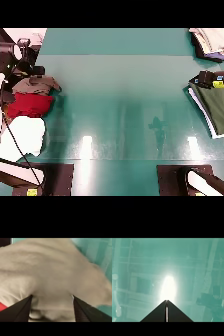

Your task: Fold the shirts.

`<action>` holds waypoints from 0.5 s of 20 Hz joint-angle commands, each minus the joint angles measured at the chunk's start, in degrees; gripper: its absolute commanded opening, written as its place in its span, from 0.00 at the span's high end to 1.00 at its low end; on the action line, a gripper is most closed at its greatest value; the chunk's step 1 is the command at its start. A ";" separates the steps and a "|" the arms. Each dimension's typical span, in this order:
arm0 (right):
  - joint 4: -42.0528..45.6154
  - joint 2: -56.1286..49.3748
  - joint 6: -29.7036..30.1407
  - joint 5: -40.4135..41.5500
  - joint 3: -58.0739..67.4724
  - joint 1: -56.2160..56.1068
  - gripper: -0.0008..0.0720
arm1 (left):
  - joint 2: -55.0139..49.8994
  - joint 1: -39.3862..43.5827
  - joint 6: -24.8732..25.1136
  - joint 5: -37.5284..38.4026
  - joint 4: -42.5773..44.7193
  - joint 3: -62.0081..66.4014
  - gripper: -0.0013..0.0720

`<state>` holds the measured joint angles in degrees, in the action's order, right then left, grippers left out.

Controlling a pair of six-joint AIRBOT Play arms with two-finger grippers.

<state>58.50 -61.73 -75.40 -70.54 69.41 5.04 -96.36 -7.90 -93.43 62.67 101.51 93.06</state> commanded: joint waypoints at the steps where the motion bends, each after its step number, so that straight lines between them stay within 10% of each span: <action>1: -0.04 -0.02 -0.04 0.04 0.04 -0.04 0.96 | -1.86 -2.14 -0.63 -3.98 0.52 -2.47 0.17; 2: -0.04 -0.02 -0.04 0.04 0.04 -0.04 0.96 | -1.97 -2.14 -0.68 -4.59 0.46 -2.47 0.28; 4: -0.04 -0.02 -0.04 0.04 0.04 -0.04 0.96 | -1.90 -2.14 -0.66 -4.79 0.33 -2.10 0.95; 10: -0.04 0.02 -0.04 0.09 5.92 1.73 0.96 | 1.20 0.22 6.05 0.96 -9.77 11.06 0.95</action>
<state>58.50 -61.76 -75.42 -70.52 71.88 5.80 -97.06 -9.08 -91.90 62.28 99.00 97.78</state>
